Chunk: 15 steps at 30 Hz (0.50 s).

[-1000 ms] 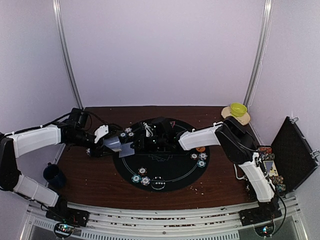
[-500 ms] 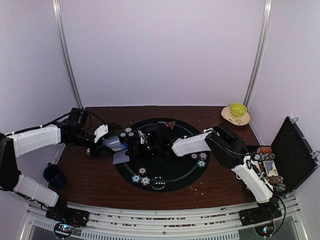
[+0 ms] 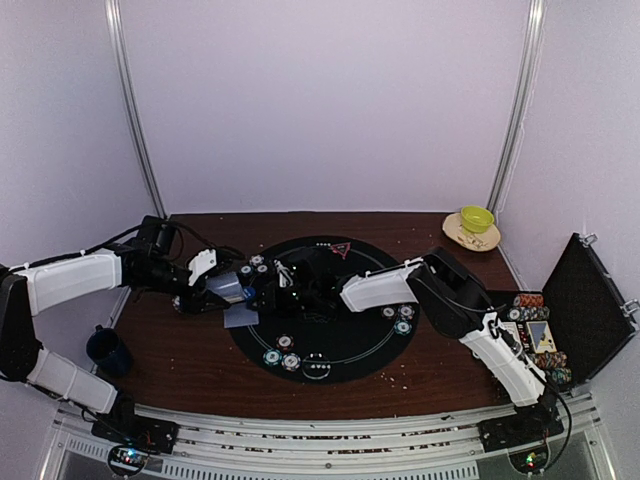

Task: Distribute texas hold em gaming equipment
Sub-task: Distribute the poker card in the small blind area.

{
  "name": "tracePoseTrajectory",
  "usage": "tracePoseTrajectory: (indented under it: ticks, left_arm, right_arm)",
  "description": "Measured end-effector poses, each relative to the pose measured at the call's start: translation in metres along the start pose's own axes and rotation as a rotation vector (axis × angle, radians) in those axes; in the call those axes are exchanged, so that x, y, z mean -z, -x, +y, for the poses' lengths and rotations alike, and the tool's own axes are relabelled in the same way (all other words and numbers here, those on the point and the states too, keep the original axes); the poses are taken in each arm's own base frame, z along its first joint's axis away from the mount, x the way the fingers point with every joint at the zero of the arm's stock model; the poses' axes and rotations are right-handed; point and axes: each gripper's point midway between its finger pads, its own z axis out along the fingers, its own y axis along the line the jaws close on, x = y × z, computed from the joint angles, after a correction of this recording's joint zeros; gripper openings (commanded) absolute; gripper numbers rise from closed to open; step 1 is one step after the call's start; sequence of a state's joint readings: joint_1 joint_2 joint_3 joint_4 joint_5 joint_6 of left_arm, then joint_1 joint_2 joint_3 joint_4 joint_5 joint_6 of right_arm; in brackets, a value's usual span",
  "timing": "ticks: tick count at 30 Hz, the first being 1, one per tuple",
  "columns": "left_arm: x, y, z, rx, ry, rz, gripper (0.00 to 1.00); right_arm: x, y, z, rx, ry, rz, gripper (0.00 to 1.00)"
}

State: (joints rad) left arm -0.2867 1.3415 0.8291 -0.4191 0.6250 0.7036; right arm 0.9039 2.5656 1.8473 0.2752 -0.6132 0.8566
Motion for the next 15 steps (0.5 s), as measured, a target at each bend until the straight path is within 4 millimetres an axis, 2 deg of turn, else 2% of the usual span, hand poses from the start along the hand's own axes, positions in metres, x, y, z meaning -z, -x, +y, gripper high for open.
tracePoseTrajectory:
  ticks: [8,15]
  left_arm:
    - [0.0,0.0,0.0,0.0,-0.001,0.0,0.42]
    - [0.0,0.0,-0.001,0.001,-0.003,-0.002,0.42]
  right_arm:
    - [0.011,0.009,0.002,0.061,-0.097,-0.027,0.55]
    - [0.046,0.03,0.018,0.119,-0.168,-0.082,0.69]
